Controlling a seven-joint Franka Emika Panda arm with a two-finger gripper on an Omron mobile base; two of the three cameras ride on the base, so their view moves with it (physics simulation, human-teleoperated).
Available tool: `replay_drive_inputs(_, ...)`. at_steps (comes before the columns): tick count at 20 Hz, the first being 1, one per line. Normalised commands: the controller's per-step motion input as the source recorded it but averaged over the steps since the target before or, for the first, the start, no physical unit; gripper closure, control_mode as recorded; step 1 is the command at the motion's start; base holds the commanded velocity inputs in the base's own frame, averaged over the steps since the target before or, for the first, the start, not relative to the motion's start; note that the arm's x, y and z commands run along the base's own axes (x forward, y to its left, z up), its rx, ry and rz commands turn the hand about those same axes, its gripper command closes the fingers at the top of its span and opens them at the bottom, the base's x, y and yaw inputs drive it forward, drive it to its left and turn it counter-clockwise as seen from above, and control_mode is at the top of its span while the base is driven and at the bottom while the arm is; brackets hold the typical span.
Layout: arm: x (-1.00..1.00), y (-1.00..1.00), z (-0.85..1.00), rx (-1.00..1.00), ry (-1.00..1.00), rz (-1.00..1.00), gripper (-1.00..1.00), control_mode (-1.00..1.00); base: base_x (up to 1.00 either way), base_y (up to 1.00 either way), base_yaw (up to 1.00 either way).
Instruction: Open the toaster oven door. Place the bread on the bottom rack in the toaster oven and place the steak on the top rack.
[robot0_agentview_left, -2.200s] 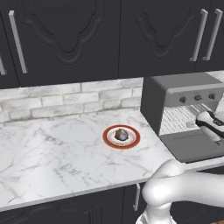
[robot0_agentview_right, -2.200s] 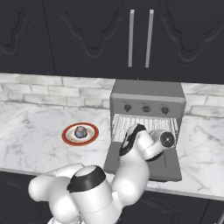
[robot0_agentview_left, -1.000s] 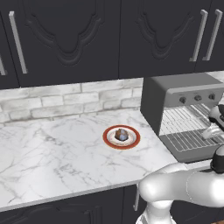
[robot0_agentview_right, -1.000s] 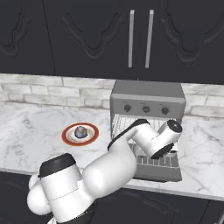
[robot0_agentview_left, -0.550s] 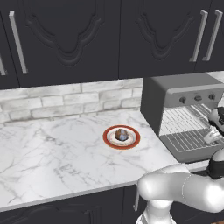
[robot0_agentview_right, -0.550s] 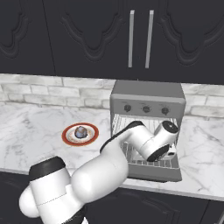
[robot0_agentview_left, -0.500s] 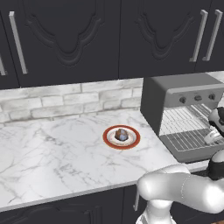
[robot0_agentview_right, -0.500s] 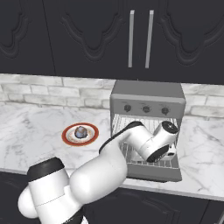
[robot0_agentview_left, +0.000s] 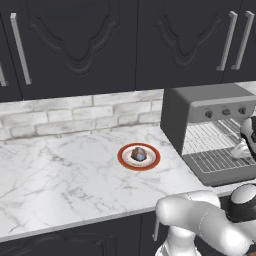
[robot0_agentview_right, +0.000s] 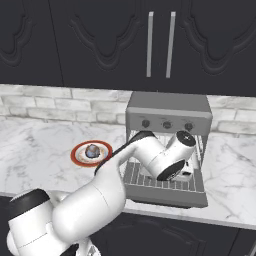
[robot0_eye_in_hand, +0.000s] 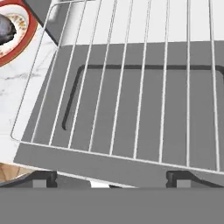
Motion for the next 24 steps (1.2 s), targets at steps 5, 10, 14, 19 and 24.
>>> replay_drive_inputs(5, 0.0, 0.46, 0.31, 0.02, 0.28, -0.17, -1.0, -1.0, 0.0, 0.0, 0.0)
replay_drive_inputs(10, -0.01, 0.62, 0.07, 0.0, 0.02, -0.2, -1.0, -1.0, 0.0, 0.0, 0.0)
replay_drive_inputs(14, -0.05, 0.65, 0.0, -0.02, -0.21, -0.19, -1.0, -1.0, 0.0, 0.0, 0.0)
replay_drive_inputs(19, -0.03, 0.73, 0.0, -0.14, -0.3, -0.15, -1.0, -1.0, 0.0, 0.0, 0.0)
replay_drive_inputs(24, 0.05, 0.71, 0.04, -0.18, -0.06, -0.09, -1.0, -1.0, 0.0, 0.0, 0.0)
